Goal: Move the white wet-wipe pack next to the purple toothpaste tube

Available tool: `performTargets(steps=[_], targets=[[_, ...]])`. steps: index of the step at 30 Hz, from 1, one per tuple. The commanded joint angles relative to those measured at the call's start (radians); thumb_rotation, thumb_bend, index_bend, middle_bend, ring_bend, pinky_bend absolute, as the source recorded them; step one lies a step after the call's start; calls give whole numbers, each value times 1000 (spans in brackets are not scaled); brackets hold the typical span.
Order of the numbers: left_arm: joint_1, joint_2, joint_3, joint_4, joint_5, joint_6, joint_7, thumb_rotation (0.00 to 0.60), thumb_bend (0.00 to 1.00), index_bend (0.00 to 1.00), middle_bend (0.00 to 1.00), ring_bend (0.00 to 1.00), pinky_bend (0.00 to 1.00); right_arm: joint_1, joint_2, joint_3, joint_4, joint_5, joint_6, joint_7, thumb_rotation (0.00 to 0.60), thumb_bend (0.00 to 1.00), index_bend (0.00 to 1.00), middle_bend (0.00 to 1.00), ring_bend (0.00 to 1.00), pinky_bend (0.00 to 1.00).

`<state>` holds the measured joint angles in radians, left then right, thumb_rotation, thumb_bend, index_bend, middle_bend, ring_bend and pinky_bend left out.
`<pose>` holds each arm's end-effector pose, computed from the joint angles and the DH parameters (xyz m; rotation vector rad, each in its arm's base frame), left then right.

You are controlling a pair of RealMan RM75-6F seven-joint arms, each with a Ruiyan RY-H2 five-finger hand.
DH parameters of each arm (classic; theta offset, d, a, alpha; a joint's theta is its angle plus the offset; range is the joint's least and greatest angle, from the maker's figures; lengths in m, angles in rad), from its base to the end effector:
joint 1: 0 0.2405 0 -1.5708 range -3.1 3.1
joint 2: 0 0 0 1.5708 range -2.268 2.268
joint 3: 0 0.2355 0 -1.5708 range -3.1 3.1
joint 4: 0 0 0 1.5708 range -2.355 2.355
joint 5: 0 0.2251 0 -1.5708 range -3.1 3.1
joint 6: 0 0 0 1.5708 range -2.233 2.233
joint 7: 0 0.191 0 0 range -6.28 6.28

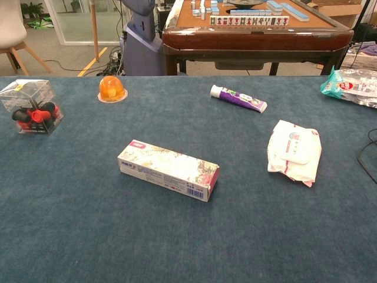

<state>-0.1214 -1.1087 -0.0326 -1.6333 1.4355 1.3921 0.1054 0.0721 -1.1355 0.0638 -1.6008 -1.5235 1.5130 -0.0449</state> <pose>-0.3062 0.2334 0.1223 -1.4462 -0.9167 -0.7653 -0.2940 -0.2269 0.1378 1.3855 -0.8410 0.9068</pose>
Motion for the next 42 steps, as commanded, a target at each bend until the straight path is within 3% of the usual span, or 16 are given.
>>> performTargets(steps=[1,8,14,20,27,31,42], targets=[[-3,-1,1,2,-2,-7,3,600,60,281,122,140,418,-1,3,-1,-6,2,-1,-7,600,0,164,170,92,219],[-3,-5,2,10,-7,-9,-3,600,60,280,127,142,421,-4,-5,3,-1,-17,23,-31,600,0,181,197,94,220],[-4,-3,-2,9,-18,-13,-9,600,59,280,130,145,422,21,-42,19,67,-36,20,-7,600,0,191,218,94,220],[1,3,-7,13,-14,-2,-56,600,60,280,139,151,423,83,-44,33,113,-26,-69,-107,600,0,192,200,94,217],[8,10,-7,14,-16,6,-85,600,60,280,145,155,425,186,-50,48,147,-1,-224,-212,600,0,190,70,12,110],[13,12,-7,13,-16,12,-99,600,60,280,147,156,425,248,-67,57,180,14,-309,-263,600,0,137,26,0,84],[21,16,-19,9,-25,27,-137,600,60,280,156,161,426,390,-206,75,344,60,-467,-304,600,0,68,0,0,51]])
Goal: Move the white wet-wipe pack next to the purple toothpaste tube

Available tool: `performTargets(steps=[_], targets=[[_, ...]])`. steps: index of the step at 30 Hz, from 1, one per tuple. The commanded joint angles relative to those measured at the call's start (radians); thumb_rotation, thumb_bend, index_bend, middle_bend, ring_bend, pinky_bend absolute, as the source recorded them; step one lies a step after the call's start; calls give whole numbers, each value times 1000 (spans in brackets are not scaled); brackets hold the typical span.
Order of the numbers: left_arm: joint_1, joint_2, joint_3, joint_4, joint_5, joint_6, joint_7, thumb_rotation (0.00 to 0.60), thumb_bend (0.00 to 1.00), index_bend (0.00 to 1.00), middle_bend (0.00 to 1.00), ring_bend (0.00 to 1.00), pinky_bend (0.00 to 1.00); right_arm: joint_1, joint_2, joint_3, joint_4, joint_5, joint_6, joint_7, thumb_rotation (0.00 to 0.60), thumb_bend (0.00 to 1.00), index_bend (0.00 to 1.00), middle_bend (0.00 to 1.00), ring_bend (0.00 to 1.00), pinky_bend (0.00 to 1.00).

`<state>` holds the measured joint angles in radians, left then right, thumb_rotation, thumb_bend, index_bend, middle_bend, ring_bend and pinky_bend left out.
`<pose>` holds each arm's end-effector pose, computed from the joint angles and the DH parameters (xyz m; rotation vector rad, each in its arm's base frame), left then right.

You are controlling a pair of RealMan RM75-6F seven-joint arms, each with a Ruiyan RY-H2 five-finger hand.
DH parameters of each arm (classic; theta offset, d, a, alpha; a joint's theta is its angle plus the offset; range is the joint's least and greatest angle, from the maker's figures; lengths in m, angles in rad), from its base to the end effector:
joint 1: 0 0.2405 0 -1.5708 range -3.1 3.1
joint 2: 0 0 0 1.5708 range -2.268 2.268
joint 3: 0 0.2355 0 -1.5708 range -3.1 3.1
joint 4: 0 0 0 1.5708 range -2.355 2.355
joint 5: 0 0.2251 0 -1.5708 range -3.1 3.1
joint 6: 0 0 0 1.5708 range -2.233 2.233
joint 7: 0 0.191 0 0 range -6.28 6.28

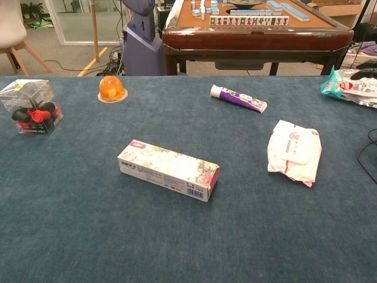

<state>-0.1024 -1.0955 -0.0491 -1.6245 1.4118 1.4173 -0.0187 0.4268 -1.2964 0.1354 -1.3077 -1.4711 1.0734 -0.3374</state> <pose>-0.3143 0.2320 0.1369 -1.3485 -0.9862 -0.8442 -0.2752 -0.3516 0.0656 1.7847 -0.5242 0.5790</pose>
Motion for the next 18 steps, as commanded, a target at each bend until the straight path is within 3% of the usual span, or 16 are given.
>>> performTargets(steps=[1,5,18], targets=[[2,4,-4,-1,-2,2,-18,600,59,280,157,161,426,44,-59,3,68,7,-34,-16,600,0,56,0,0,47],[3,13,-4,-8,5,2,-46,600,60,280,158,162,426,82,-113,0,131,6,-60,-28,600,0,1,0,0,20],[10,33,1,-21,13,4,-88,600,60,280,164,168,426,166,-239,-25,263,9,-132,-15,600,0,0,0,0,18]])
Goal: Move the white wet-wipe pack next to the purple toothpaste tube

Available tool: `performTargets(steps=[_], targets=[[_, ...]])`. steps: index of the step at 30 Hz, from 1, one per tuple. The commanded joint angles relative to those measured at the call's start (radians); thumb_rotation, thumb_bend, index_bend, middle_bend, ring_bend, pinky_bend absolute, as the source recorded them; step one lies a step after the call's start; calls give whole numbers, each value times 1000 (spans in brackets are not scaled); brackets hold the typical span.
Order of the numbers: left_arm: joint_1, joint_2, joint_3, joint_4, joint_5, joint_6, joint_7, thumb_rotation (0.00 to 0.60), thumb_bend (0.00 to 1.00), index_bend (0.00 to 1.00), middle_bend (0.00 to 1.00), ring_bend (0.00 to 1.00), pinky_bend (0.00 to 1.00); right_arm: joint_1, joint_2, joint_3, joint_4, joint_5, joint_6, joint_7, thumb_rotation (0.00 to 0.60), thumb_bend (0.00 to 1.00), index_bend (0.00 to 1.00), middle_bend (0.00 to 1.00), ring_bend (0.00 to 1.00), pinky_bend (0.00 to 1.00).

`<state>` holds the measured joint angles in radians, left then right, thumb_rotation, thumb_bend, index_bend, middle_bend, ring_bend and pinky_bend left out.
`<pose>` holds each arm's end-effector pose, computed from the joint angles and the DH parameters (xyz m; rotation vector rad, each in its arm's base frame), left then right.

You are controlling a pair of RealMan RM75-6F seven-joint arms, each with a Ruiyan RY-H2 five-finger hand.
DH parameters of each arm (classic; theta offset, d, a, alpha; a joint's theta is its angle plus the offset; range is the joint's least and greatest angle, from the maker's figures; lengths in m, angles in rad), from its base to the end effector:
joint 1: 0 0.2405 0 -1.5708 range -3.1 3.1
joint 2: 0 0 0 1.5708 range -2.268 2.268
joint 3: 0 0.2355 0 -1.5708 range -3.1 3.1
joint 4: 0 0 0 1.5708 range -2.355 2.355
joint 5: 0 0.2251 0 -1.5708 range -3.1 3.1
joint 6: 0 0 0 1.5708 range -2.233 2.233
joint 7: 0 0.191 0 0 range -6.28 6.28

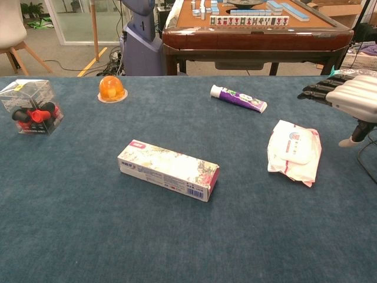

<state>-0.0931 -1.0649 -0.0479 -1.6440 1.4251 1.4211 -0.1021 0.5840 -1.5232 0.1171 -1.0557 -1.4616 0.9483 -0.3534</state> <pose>-0.3128 0.2289 0.1440 -1.3237 -1.0372 -0.8999 -0.2543 -0.3916 -0.0039 1.9097 -0.4589 0.5327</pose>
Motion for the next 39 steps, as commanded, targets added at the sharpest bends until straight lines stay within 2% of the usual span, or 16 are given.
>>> performTargets(steps=[1,12,29,39], targets=[[2,3,-1,-2,-1,2,-8,600,59,280,165,168,426,12,-18,-8,15,-1,-9,3,600,0,0,0,0,18],[10,11,-7,-6,9,22,-53,600,60,280,165,168,426,36,-70,-33,59,-5,-16,-6,600,0,0,0,0,0],[20,4,-19,6,16,56,-78,600,59,299,190,186,426,94,-152,-9,118,31,-44,-23,600,0,0,0,0,0],[26,5,-29,23,5,62,-113,600,60,321,223,209,426,161,-219,10,208,44,-91,-17,600,0,0,0,0,0]])
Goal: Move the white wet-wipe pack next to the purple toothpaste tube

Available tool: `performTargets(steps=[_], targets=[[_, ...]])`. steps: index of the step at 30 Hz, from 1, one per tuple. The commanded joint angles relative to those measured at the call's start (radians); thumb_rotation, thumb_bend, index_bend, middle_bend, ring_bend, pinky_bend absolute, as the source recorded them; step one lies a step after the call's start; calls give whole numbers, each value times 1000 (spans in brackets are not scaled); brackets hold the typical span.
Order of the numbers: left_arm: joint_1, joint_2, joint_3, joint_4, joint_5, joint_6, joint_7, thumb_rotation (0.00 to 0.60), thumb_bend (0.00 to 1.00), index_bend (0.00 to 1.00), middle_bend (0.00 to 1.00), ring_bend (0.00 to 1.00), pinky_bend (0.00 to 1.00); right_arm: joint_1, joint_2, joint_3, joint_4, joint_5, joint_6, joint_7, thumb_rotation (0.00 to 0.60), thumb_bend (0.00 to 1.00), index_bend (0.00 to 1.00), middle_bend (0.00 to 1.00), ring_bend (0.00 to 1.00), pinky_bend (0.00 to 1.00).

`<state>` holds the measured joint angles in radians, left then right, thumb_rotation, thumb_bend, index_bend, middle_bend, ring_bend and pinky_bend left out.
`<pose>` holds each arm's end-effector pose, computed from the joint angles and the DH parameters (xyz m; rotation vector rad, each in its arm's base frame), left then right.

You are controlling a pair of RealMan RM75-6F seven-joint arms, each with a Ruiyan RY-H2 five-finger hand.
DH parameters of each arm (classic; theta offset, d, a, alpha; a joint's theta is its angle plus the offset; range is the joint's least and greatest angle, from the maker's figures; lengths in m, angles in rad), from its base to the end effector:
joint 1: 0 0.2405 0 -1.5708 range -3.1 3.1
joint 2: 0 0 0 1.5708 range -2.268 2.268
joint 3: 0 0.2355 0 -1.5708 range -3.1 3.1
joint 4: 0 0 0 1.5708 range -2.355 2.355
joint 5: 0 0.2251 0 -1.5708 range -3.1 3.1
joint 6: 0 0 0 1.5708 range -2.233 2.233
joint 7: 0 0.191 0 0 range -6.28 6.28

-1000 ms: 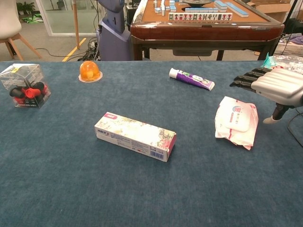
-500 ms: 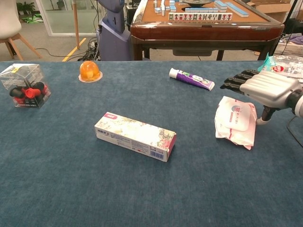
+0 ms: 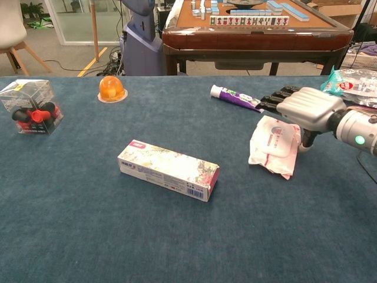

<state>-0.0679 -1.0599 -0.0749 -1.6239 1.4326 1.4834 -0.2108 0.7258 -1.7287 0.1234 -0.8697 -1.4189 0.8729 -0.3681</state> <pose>-0.3138 0.2279 0.1633 -1.2361 -1.0367 -1.0097 -0.2091 -0.4189 -0.0634 1.9745 -0.4258 0.5553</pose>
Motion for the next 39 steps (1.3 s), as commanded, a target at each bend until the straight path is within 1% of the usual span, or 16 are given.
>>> performTargets(steps=[1,8,15,19,30,39], targets=[[1,0,-3,4,-4,0,-7,600,59,322,225,210,426,27,-19,4,30,1,-20,-4,600,0,0,0,0,0],[3,3,-10,15,-15,-1,-28,600,59,326,229,211,426,77,-61,22,72,4,-38,11,600,0,0,0,0,0],[10,3,-20,27,-25,10,-54,600,59,326,234,213,427,122,-107,27,122,-2,-49,25,600,0,0,0,0,0],[17,4,-29,35,-40,18,-64,600,60,315,259,223,432,148,-138,27,164,-4,-63,31,600,0,0,0,0,0],[40,26,-47,38,-63,42,-104,600,60,327,269,224,434,217,-227,35,311,-6,-92,72,600,0,0,0,0,0],[52,33,-55,34,-69,57,-104,600,59,316,274,225,434,253,-262,31,377,-22,-76,118,600,0,0,0,0,0]])
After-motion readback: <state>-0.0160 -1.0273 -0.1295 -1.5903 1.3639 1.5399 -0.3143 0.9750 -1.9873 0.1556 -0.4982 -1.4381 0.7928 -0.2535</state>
